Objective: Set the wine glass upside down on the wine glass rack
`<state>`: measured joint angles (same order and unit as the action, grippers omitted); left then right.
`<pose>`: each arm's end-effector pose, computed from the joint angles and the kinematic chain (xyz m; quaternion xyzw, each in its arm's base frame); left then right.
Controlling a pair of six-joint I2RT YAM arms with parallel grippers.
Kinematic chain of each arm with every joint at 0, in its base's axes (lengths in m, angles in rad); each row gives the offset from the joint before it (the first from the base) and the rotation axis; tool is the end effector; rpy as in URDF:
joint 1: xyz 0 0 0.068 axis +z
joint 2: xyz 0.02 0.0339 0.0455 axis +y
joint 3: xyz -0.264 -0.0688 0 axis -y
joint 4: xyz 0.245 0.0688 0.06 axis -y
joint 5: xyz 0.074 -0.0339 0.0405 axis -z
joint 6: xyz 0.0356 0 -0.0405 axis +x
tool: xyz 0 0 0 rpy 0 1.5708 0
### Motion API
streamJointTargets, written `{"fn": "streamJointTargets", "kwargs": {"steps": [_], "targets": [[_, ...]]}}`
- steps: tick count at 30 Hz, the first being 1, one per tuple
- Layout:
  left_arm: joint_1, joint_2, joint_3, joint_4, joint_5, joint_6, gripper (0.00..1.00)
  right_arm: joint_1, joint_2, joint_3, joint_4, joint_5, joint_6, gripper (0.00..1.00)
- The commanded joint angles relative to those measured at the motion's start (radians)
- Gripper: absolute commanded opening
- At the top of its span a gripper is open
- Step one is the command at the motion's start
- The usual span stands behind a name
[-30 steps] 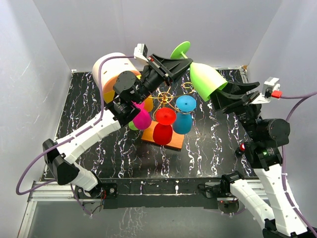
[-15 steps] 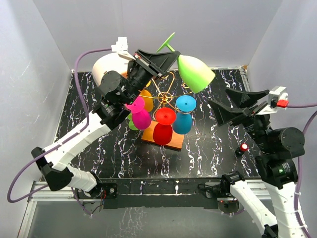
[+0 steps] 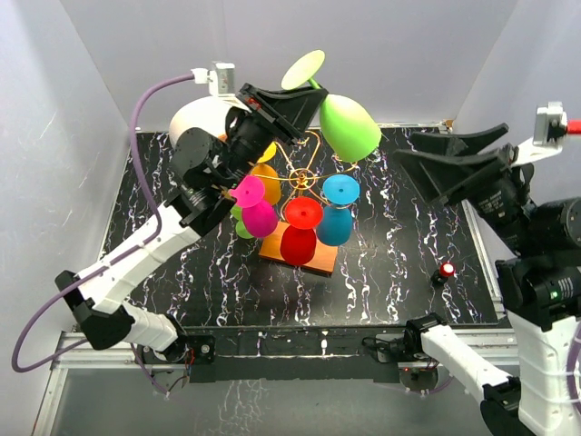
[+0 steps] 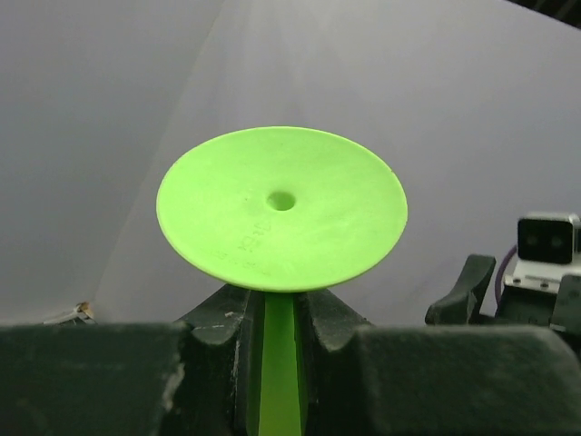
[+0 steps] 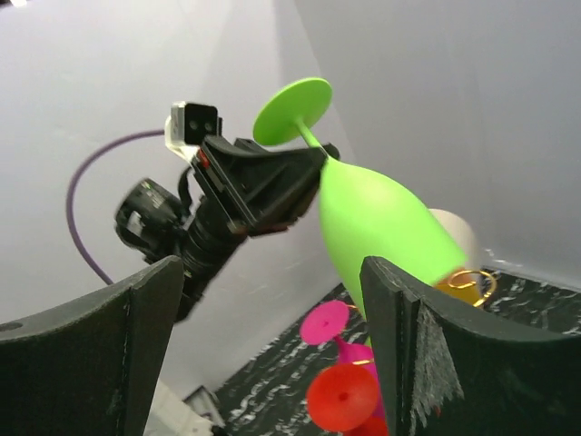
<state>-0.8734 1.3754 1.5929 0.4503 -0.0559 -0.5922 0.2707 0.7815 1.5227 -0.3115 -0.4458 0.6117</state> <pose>0.1820 -0.2141 0.5518 0.0362 0.4354 -0.5926 0.6767 0.0627 0.0333 0.5533 -0.0940 0.5507 0.4585 0.6912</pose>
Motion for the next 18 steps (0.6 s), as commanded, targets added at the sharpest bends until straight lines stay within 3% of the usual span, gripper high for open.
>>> {"fn": "streamJointTargets", "kwargs": {"steps": [1, 7, 18], "targets": [[-0.002, 0.064, 0.034, 0.194, 0.217, 0.153, 0.00, 0.002, 0.103, 0.115, 0.000, -0.010, 0.259, 0.76], [-0.004, 0.112, 0.019, 0.314, 0.407, 0.277, 0.00, 0.002, 0.163, 0.143, 0.067, 0.016, 0.428, 0.69], [-0.004, 0.127, -0.009, 0.371, 0.572, 0.403, 0.00, 0.002, 0.188, 0.107, 0.035, 0.091, 0.509, 0.61]]}}
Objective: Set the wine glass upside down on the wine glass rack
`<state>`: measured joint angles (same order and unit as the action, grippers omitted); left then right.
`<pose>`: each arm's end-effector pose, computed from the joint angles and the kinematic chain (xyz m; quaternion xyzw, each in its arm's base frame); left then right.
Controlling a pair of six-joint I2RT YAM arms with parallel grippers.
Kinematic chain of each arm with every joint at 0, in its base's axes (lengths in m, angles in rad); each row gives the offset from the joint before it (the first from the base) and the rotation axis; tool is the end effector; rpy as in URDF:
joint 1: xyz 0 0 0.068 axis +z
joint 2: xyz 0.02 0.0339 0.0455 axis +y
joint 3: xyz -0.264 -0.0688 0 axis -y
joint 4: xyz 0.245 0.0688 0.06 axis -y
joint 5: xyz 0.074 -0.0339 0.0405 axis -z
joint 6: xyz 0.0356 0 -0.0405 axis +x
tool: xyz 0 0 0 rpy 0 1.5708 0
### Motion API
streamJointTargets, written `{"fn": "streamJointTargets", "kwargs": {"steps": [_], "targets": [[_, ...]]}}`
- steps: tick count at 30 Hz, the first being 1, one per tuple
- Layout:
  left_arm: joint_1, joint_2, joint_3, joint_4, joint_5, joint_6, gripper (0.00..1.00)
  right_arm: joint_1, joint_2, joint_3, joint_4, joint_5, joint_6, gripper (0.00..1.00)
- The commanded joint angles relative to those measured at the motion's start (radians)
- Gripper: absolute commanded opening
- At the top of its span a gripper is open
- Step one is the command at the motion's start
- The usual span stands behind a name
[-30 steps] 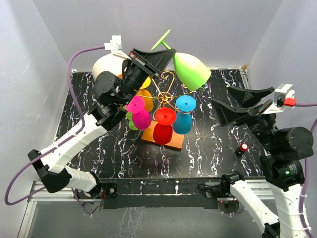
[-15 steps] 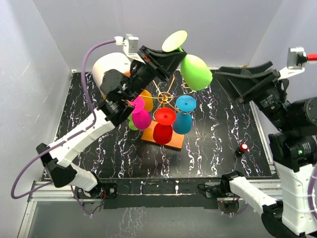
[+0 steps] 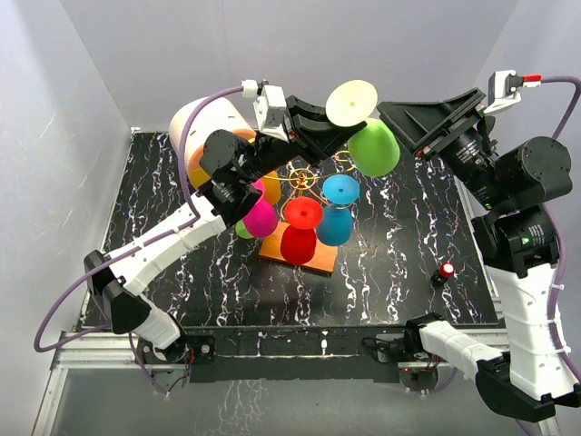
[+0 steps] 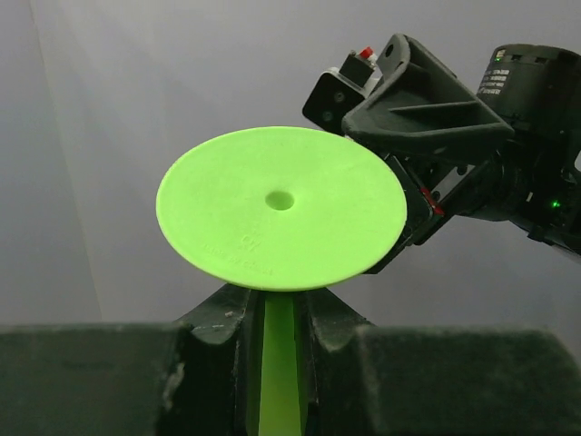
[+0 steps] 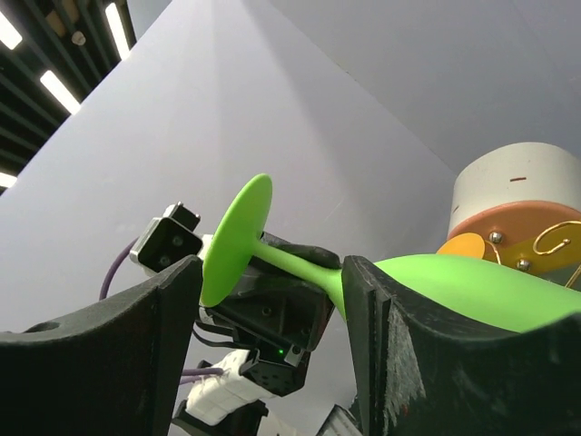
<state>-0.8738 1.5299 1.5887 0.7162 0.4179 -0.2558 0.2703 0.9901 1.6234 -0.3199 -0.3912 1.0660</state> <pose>0.1984 -0.2595 0.5261 0.2974 0.3029 -0.5506 0.7187 0.1302 0.0502 0.5605 0.0786 0.5927 0.5812 0.5520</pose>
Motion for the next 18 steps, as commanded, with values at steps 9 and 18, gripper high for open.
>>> {"fn": "streamJointTargets", "kwargs": {"steps": [9, 18], "targets": [[-0.006, 0.014, 0.027, 0.088, 0.145, 0.148, 0.00, 0.003, -0.001, 0.077, -0.003, 0.033, 0.028, 0.43], [-0.006, 0.036, -0.002, 0.154, 0.154, 0.215, 0.00, 0.003, -0.021, 0.091, -0.045, 0.053, -0.017, 0.52]]}}
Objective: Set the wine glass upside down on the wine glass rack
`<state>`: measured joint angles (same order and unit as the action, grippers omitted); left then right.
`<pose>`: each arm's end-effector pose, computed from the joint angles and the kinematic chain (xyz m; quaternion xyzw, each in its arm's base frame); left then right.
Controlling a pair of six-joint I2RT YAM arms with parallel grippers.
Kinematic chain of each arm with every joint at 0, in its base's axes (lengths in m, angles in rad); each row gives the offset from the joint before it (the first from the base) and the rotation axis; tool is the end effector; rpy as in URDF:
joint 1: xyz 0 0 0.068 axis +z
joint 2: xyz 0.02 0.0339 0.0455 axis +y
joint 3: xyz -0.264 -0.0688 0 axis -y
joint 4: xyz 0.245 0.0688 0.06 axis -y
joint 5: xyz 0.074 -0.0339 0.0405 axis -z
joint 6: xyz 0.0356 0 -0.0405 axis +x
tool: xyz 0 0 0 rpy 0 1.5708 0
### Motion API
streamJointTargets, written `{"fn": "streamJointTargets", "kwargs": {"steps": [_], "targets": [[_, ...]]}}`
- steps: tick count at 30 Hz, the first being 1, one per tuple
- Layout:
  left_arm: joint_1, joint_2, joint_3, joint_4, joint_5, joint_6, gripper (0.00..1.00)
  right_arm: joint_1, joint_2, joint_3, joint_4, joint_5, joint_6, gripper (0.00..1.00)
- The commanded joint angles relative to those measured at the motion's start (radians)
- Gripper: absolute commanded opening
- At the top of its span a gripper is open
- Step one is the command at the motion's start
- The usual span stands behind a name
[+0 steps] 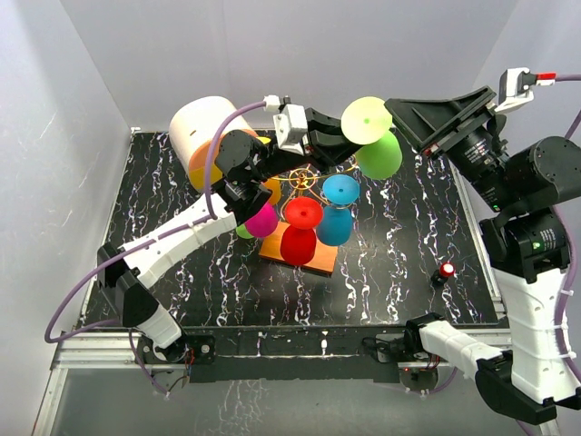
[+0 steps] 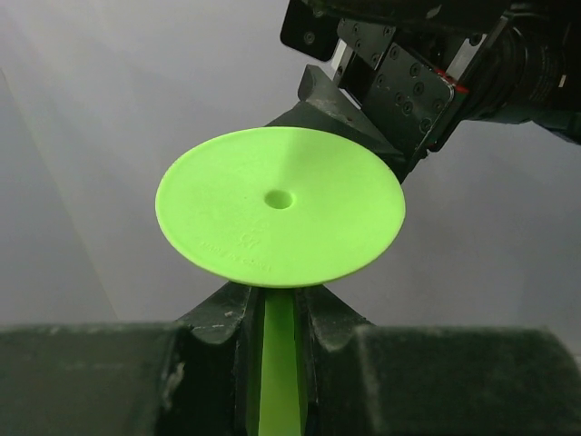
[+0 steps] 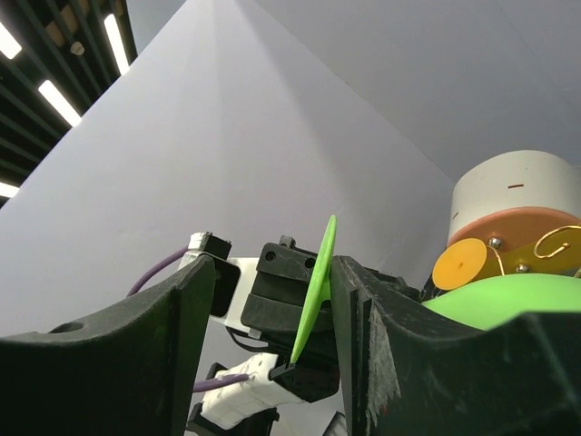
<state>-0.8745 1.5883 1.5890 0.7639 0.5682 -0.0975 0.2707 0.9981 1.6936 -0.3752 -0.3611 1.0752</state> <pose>0.2063 -0.2767 0.5096 0.3813 0.2508 -0.5097 0.7294 0.1204 0.0465 0.5722 0.0914 0.5868 0.5794 0.5582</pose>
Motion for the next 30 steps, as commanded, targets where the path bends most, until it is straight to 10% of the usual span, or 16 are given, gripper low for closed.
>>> {"fn": "streamJointTargets", "kwargs": {"steps": [1, 11, 20, 30], "targets": [[-0.005, -0.020, 0.001, 0.100, 0.008, 0.067, 0.00, 0.002, -0.029, 0.022, 0.002, 0.023, -0.033, 0.52], [-0.005, -0.007, 0.027, 0.041, 0.051, 0.141, 0.00, 0.002, -0.004, 0.033, -0.108, -0.050, -0.113, 0.39], [-0.005, -0.007, 0.012, 0.043, 0.056, 0.150, 0.00, 0.002, 0.000, 0.050, -0.099, -0.036, -0.130, 0.00], [-0.006, -0.038, -0.035, 0.078, -0.015, 0.129, 0.35, 0.002, -0.020, 0.019, -0.029, 0.018, -0.114, 0.00]]}}
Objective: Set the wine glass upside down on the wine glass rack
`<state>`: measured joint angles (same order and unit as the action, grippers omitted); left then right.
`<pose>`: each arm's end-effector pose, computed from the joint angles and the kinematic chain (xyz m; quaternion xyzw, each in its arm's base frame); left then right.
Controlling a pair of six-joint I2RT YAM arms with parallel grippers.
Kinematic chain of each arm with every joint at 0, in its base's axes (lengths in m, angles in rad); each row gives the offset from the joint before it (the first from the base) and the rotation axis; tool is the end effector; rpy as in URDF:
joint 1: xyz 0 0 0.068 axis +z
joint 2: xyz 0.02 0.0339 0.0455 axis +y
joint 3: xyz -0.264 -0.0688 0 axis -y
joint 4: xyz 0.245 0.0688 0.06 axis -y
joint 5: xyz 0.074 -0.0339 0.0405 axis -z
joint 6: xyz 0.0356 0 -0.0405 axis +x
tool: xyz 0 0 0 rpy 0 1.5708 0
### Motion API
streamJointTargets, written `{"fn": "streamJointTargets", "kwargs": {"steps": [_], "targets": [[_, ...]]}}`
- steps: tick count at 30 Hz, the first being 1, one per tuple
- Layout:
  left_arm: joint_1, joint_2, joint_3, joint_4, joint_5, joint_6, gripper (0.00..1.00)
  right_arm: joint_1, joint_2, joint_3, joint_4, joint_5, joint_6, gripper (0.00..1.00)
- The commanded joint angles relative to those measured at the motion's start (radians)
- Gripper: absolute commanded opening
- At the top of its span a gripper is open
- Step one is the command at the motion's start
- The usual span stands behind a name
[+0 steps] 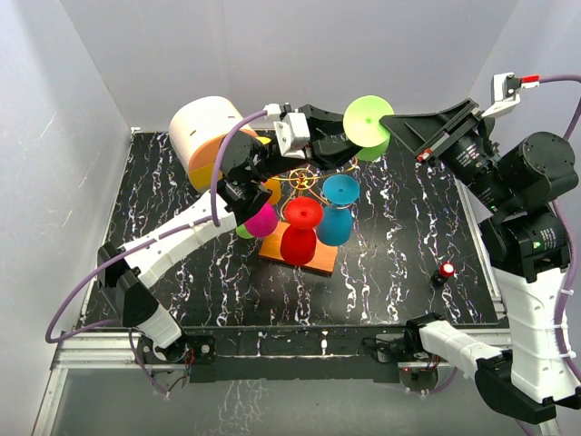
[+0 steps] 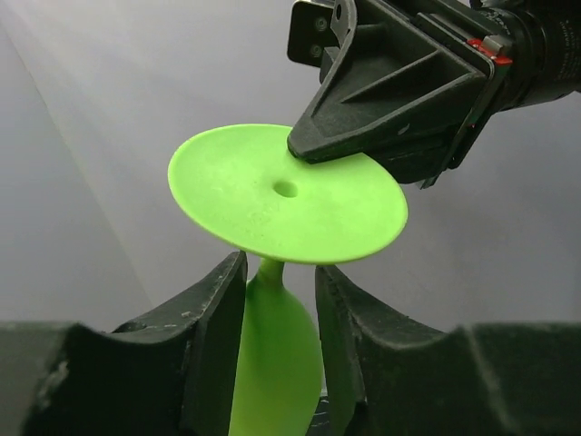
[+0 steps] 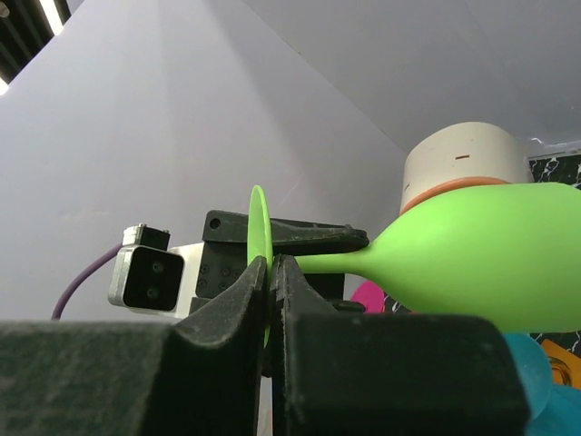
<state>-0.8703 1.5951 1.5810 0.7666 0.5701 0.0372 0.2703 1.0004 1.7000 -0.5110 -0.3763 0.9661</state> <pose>0.2097 -0.2785 0.5050 0.3992 0.2301 -0.4585 0.7599 0.1232 0.0477 0.5595 0.0780 0.6378 0.5359 0.5478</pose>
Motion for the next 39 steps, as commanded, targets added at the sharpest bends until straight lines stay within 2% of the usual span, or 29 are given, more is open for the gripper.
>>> {"fn": "streamJointTargets", "kwargs": {"steps": [1, 2, 4, 6, 10, 14, 18, 25, 28, 33, 39], "targets": [[-0.009, -0.047, -0.028, 0.076, -0.021, -0.005, 0.37, 0.002, -0.026, 0.005, 0.116, 0.040, 0.000, 0.00], [-0.009, -0.048, -0.028, 0.072, -0.025, -0.005, 0.41, 0.002, -0.030, -0.001, 0.124, 0.046, 0.002, 0.00], [-0.009, -0.056, -0.035, 0.070, -0.032, -0.006, 0.56, 0.003, -0.035, -0.004, 0.132, 0.063, 0.002, 0.00], [-0.010, -0.069, -0.054, 0.079, -0.054, -0.005, 0.66, 0.003, -0.040, -0.009, 0.142, 0.084, -0.003, 0.00], [-0.010, -0.113, -0.102, 0.077, -0.112, -0.026, 0.75, 0.003, -0.072, -0.049, 0.196, 0.142, -0.032, 0.00], [-0.010, -0.197, -0.179, 0.034, -0.153, -0.047, 0.76, 0.003, -0.099, -0.083, 0.213, 0.195, -0.087, 0.00], [-0.009, -0.315, -0.256, -0.027, -0.207, -0.134, 0.77, 0.002, -0.112, -0.121, 0.204, 0.236, -0.108, 0.00], [-0.010, -0.482, -0.247, -0.441, -0.337, -0.244, 0.76, 0.002, -0.100, -0.197, 0.189, 0.262, -0.173, 0.00], [-0.010, -0.568, -0.291, -0.552, -0.427, -0.247, 0.76, 0.002, -0.083, -0.229, 0.189, 0.264, -0.170, 0.00], [-0.009, -0.729, -0.415, -0.630, -0.641, -0.213, 0.76, 0.003, -0.053, -0.292, 0.232, 0.249, -0.126, 0.00], [-0.009, -0.843, -0.455, -0.798, -0.721, -0.199, 0.76, 0.003, 0.006, -0.351, 0.286, 0.199, -0.058, 0.00]]}}
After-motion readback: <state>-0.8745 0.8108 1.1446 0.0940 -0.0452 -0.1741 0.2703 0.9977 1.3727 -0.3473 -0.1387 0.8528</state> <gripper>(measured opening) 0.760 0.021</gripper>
